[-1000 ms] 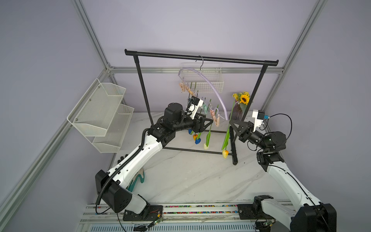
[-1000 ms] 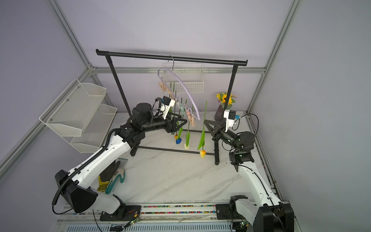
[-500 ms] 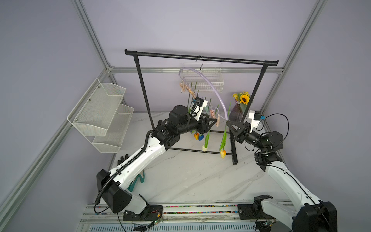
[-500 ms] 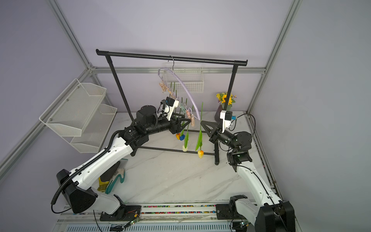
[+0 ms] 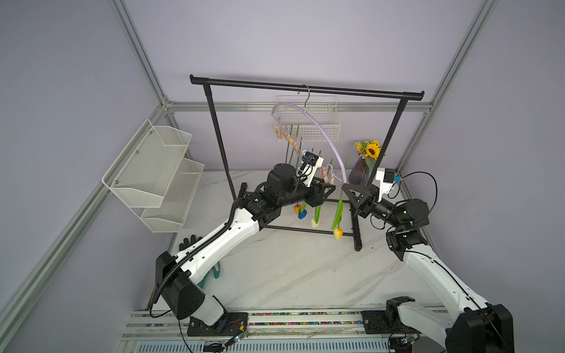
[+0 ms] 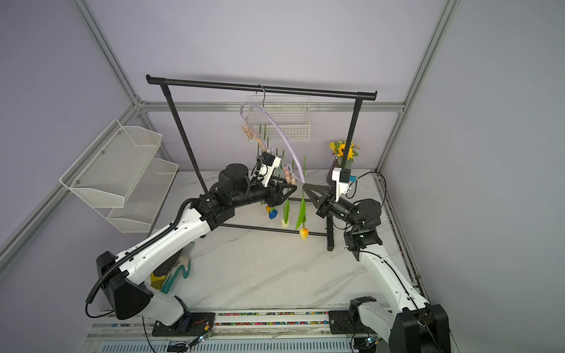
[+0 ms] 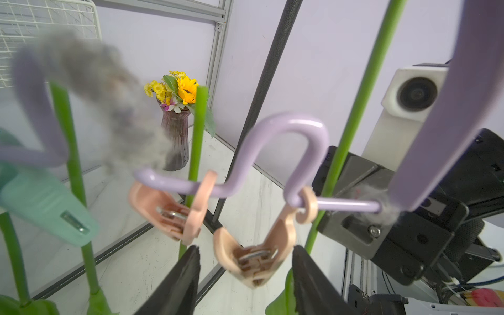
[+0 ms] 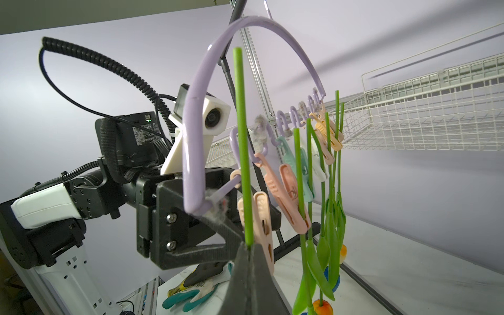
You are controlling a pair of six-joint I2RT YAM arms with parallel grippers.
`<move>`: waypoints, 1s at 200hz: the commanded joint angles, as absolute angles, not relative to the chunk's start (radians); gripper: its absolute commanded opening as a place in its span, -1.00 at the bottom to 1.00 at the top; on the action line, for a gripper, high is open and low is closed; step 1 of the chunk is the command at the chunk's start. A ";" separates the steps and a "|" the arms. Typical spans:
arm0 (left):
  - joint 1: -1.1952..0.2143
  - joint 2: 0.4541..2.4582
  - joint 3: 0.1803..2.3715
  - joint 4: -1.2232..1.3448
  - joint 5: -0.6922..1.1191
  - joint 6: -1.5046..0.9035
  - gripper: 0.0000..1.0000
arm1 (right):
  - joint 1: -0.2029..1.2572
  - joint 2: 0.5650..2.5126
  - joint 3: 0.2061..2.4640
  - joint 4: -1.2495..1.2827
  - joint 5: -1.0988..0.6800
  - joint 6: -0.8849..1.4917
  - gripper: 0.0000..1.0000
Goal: Dry the flowers on a clothes hanger
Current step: Open the clamp at the hanger.
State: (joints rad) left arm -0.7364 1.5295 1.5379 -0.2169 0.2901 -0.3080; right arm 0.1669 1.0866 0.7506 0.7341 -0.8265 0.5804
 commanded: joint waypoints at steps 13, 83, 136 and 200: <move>-0.744 1.533 1.601 -0.179 0.270 -0.322 0.09 | 0.179 1.087 0.786 0.713 -0.819 0.560 -1.00; -0.744 1.541 1.617 -0.193 0.267 -0.318 0.05 | 0.185 1.092 0.767 0.761 -0.808 0.585 -1.00; -0.746 1.563 1.636 -0.201 0.272 -0.321 0.03 | 0.189 1.091 0.778 0.744 -0.808 0.574 -1.00; -0.747 1.591 1.672 -0.231 0.267 -0.321 -0.06 | 0.198 1.098 0.784 0.749 -0.808 0.577 -1.00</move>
State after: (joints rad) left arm -0.7418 1.5986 1.6325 -0.2367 0.2695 -0.3149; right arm 0.1864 1.0931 0.7563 0.7322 -0.8188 0.5781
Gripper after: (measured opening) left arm 0.475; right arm 0.038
